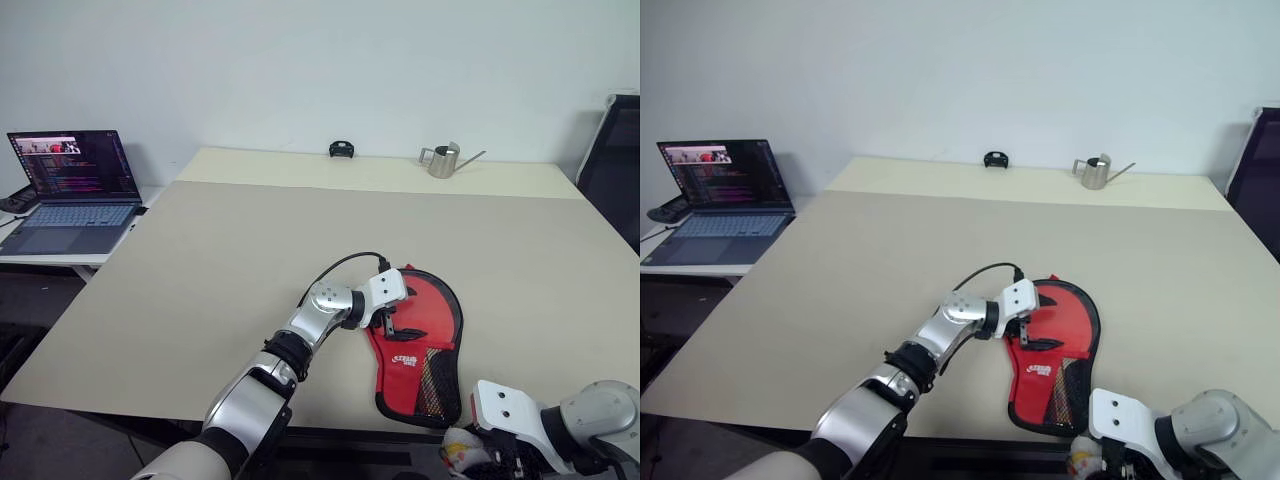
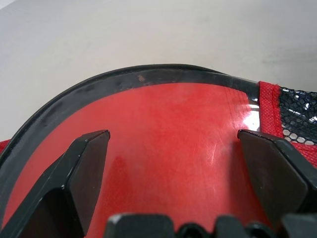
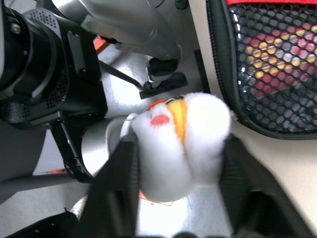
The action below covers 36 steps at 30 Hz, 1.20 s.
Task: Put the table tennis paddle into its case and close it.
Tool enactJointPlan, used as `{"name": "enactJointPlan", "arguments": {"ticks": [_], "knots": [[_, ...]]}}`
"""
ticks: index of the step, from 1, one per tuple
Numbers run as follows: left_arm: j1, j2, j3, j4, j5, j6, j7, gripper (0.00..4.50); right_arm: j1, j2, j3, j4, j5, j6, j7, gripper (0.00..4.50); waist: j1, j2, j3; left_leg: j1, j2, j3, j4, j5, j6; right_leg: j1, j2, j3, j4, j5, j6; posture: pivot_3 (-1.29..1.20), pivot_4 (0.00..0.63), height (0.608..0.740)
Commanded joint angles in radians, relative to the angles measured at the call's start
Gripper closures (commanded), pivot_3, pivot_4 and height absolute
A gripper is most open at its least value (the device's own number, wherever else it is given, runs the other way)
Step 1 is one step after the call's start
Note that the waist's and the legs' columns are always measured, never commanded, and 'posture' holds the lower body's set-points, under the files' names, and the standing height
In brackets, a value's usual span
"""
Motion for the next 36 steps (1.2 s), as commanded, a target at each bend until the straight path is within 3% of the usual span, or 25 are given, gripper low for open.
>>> {"name": "enactJointPlan", "arguments": {"ticks": [1,3,4,9,16,28,31,36], "knots": [[0.050,0.015,-0.065,0.084,0.080,0.028,-0.016,0.00,0.014,0.000,-0.053,-0.055,0.050,0.003,0.011,0.89,0.000,0.000,0.000,0.000,0.000,0.000,0.000,0.000,0.000,0.000,0.000,0.000,0.000,0.000,0.000,0.00,0.150,0.740],[0.050,0.014,-0.065,0.084,0.080,0.028,-0.016,0.00,0.031,0.001,-0.098,-0.074,0.090,0.020,0.017,0.17,0.000,0.000,0.000,0.000,0.000,0.000,0.000,0.000,0.000,0.000,0.000,0.000,0.000,0.000,0.000,0.00,0.150,0.740],[0.050,0.014,-0.064,0.084,0.080,0.027,-0.016,0.00,0.039,0.000,-0.121,-0.085,0.110,0.029,0.019,0.08,0.000,0.000,0.000,0.000,0.000,0.000,0.000,0.000,0.000,0.000,0.000,0.000,0.000,0.000,0.000,0.00,0.150,0.740],[0.046,0.008,-0.063,0.090,0.080,0.026,-0.011,0.00,0.046,0.018,-0.229,-0.101,0.196,0.058,0.013,0.08,0.000,-0.001,0.000,0.000,0.000,0.000,0.000,0.000,0.000,0.000,0.000,0.000,0.000,0.000,0.000,0.00,0.150,0.740],[0.064,0.025,-0.027,0.036,0.026,0.018,-0.065,0.00,-0.136,0.081,-0.309,0.040,0.325,0.120,-0.032,0.08,0.000,-0.002,0.001,0.001,0.000,0.000,0.000,0.000,0.000,0.001,0.000,0.000,0.000,0.000,0.000,0.00,0.150,0.740],[0.144,0.166,0.104,-0.329,-0.177,0.201,-0.199,0.00,-0.393,0.216,-0.201,0.438,0.148,-0.110,-0.100,0.08,-0.007,0.007,0.007,-0.007,0.000,0.000,-0.001,0.000,0.000,-0.008,0.000,0.001,0.002,-0.001,-0.002,0.00,0.150,0.740],[0.185,0.233,0.150,-0.472,-0.232,0.296,-0.198,0.00,-0.467,0.291,-0.194,0.560,0.092,-0.202,-0.144,0.08,-0.010,0.008,0.008,-0.016,0.000,0.001,0.001,0.001,-0.002,-0.019,-0.001,0.002,0.006,0.000,-0.002,0.00,0.150,0.740],[0.312,0.367,0.259,-0.736,-0.306,0.444,-0.142,0.00,-0.564,0.364,-0.155,0.762,0.019,-0.326,-0.126,0.08,-0.014,0.013,0.012,-0.017,0.000,0.002,0.000,0.003,-0.006,-0.021,-0.001,0.003,0.007,-0.001,-0.002,0.00,0.150,0.740]]}}
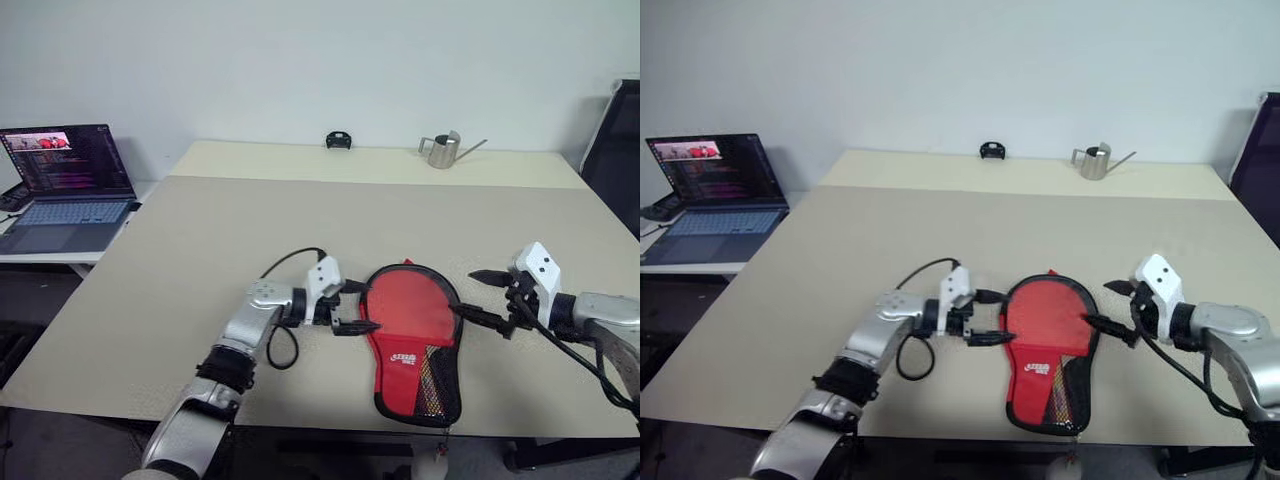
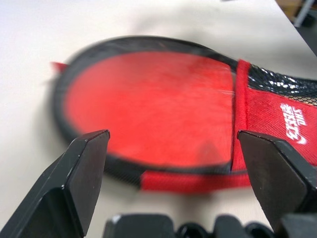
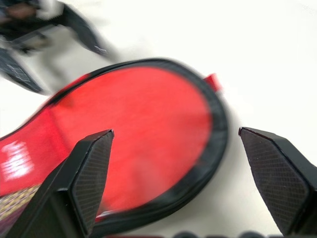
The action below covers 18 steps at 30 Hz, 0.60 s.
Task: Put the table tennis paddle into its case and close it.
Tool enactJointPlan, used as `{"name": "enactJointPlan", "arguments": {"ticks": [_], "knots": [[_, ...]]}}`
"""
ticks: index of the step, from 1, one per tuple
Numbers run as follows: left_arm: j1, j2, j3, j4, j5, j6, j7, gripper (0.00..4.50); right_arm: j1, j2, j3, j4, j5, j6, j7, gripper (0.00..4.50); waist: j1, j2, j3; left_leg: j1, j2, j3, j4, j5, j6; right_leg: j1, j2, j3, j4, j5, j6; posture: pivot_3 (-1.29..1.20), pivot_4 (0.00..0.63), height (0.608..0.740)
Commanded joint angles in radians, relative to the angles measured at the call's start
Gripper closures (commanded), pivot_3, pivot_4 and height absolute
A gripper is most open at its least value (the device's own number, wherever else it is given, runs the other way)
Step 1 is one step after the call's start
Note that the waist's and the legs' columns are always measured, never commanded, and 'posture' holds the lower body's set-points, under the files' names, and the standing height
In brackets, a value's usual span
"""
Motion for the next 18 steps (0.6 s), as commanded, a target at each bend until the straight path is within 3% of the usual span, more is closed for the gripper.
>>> {"name": "enactJointPlan", "arguments": {"ticks": [1,5,10,15,18], "knots": [[0.083,0.076,0.099,-0.220,-0.078,0.112,0.053,0.00,-0.058,0.025,0.017,0.128,-0.055,-0.114,0.028,0.08,-0.003,0.001,0.001,0.000,0.000,0.000,0.000,0.000,0.000,0.000,0.000,0.000,0.000,0.000,0.000,0.00,0.150,0.740],[0.158,0.095,0.151,-0.391,-0.104,0.209,0.172,0.00,-0.158,0.031,0.030,0.364,-0.100,-0.216,0.104,0.08,0.017,0.004,0.003,0.000,0.000,0.000,0.001,0.000,0.000,0.000,-0.001,-0.001,0.000,0.000,0.000,0.00,0.150,0.740],[0.256,0.119,0.239,-0.547,-0.108,0.258,0.317,0.00,-0.308,0.038,0.047,0.668,-0.156,-0.323,0.162,0.08,0.002,0.004,0.004,0.000,-0.001,0.001,0.001,0.000,0.000,0.000,-0.001,0.000,0.000,0.000,-0.001,0.00,0.150,0.740],[0.256,0.118,0.230,-0.543,-0.092,0.254,0.386,0.00,-0.442,0.034,0.058,0.915,-0.224,-0.437,0.193,0.08,0.002,0.004,0.004,0.000,0.000,0.002,0.000,0.000,-0.001,0.000,-0.001,0.000,0.000,0.000,-0.001,0.00,0.150,0.740],[0.249,0.124,0.223,-0.511,-0.089,0.232,0.397,0.00,-0.485,0.047,0.057,0.959,-0.239,-0.452,0.190,0.08,0.002,0.005,0.004,0.001,0.000,0.003,0.001,0.000,-0.001,0.000,-0.001,0.001,0.000,0.000,-0.001,0.00,0.150,0.740]]}}
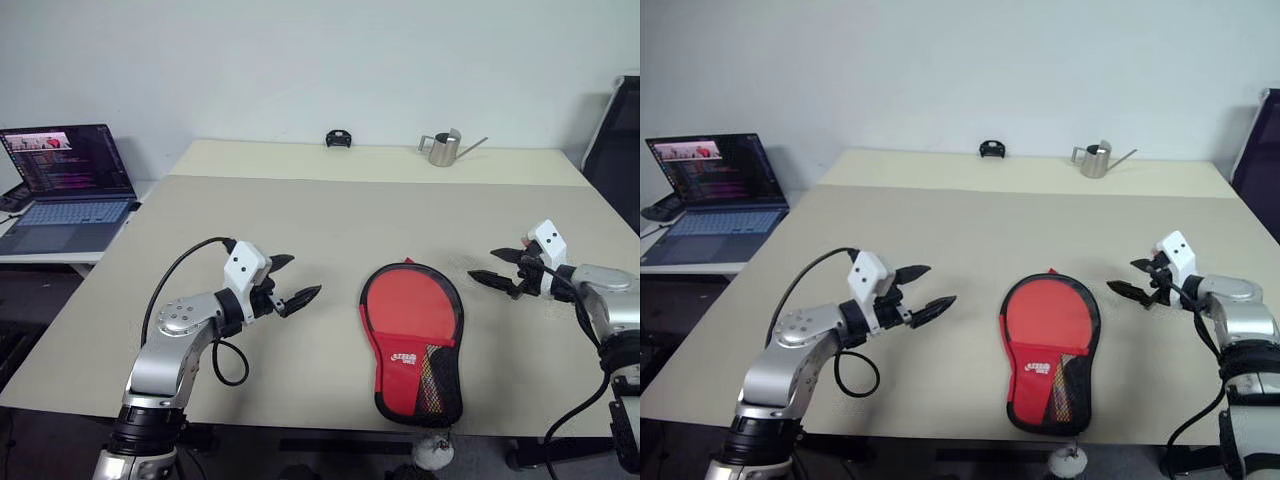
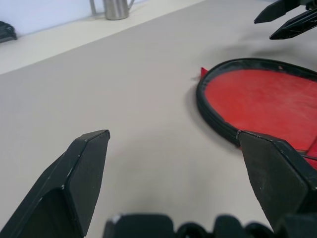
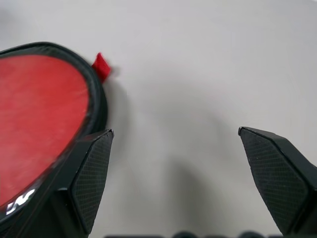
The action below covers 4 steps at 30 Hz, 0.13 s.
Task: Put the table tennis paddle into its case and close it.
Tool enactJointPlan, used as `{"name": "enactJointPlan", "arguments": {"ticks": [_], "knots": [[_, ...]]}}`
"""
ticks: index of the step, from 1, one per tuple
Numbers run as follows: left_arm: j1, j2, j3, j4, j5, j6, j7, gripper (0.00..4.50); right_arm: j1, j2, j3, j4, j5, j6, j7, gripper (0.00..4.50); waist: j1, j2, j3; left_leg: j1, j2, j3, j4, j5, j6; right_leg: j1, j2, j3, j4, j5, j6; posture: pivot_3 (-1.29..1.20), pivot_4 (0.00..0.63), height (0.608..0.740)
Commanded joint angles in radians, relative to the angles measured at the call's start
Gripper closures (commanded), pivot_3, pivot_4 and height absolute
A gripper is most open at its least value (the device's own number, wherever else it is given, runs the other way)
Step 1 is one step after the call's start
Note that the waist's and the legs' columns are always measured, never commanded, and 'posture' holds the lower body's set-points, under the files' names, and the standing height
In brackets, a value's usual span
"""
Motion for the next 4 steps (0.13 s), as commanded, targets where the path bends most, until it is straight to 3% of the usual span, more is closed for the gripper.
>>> {"name": "enactJointPlan", "arguments": {"ticks": [1,4], "knots": [[-0.020,0.005,-0.005,0.008,0.001,-0.033,0.017,0.00,-0.046,0.004,-0.018,0.013,-0.014,-0.035,0.006,0.08,0.000,0.000,0.000,0.000,0.000,0.000,0.000,0.000,0.000,0.000,0.000,0.000,0.000,0.000,0.000,0.00,0.150,0.740],[-0.052,-0.008,-0.024,0.075,0.003,-0.057,0.016,0.00,-0.059,-0.005,-0.016,0.027,-0.023,-0.030,0.018,0.08,0.000,0.000,0.000,0.000,0.000,0.000,0.000,0.000,0.000,0.000,0.000,0.000,0.000,0.000,0.000,0.00,0.150,0.740]]}}
